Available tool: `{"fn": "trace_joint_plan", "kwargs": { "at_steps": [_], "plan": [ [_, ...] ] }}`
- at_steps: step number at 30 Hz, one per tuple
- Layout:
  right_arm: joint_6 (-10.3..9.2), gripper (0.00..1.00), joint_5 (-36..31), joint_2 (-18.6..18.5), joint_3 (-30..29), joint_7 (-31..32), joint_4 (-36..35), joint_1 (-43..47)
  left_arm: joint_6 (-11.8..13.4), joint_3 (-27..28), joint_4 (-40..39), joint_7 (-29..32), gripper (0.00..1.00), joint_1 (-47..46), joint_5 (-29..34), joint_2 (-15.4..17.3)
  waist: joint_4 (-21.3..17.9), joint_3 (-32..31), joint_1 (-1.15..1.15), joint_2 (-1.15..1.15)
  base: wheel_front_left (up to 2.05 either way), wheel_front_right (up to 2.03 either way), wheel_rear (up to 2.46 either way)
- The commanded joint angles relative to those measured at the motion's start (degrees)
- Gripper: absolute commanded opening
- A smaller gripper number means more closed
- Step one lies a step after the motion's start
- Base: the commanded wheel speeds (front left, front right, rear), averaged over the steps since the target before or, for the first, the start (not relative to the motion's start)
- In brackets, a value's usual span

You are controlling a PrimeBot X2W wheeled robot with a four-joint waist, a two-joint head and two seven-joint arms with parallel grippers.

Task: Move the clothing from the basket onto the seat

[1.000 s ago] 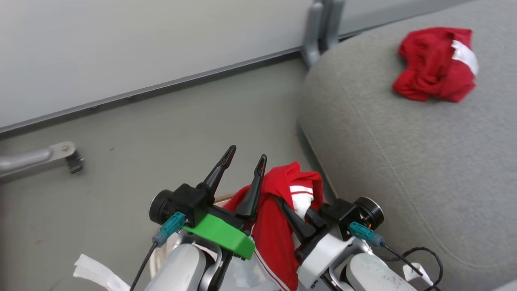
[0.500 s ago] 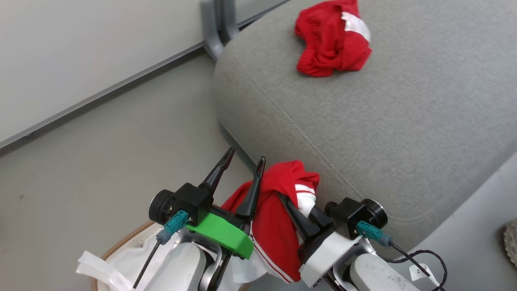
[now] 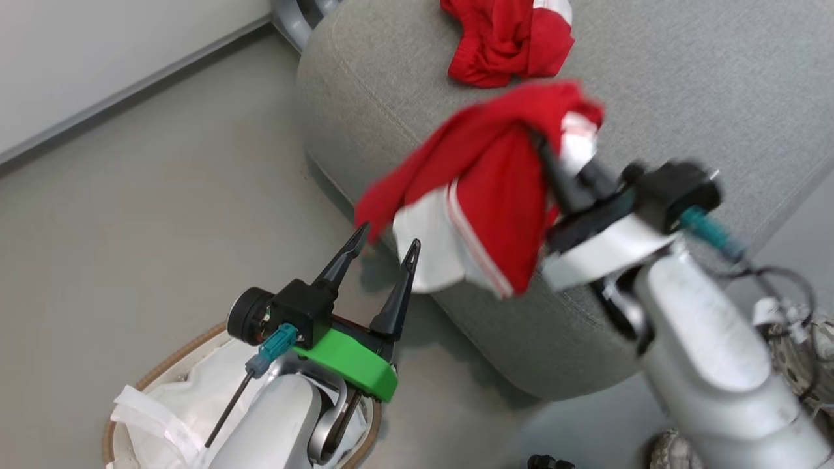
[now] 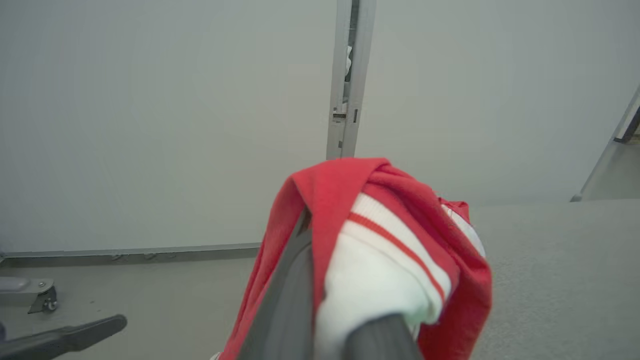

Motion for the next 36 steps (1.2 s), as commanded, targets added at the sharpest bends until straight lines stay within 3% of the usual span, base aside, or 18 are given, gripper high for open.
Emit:
{"fn": "trace_joint_plan", "kwargs": {
  "at_steps": [1, 12, 20, 27, 36],
  "plan": [
    [-0.08, 0.00, -0.3, -1.4, -1.4, -0.3, -0.6, -2.8, -0.2, -0.2, 0.2, 0.0, 1.00, -1.2, 0.5, 0.9, 1.0, 2.6, 0.00, 0.00, 0.00, 0.00, 0.00],
    [-0.08, 0.00, -2.9, -11.8, -10.2, -0.3, -0.2, -19.9, -0.2, -0.9, 0.0, 0.0, 1.00, -4.9, 1.2, 2.9, 4.4, 10.1, 0.00, 0.00, 0.00, 0.00, 0.00],
    [-0.08, 0.00, -6.8, -16.0, -18.2, -0.3, 5.0, -27.2, -0.2, -2.1, -0.3, 0.0, 1.00, -7.9, 1.7, 3.8, 7.1, 15.7, 0.00, 0.00, 0.00, 0.00, 0.00],
    [-0.08, 0.00, -10.1, -16.6, -25.3, -0.3, 11.7, -29.3, -0.2, -2.4, -0.4, 0.0, 1.00, -10.4, 2.0, 4.2, 10.2, 20.3, 0.00, 0.00, 0.00, 0.00, 0.00],
    [-0.08, 0.02, -12.2, -13.7, -31.5, -0.3, 16.9, -25.8, -0.2, -1.9, -1.2, 0.0, 1.00, -12.0, 2.7, 4.3, 12.7, 24.6, 0.00, 0.00, 0.00, 0.00, 0.00]
  ]
}}
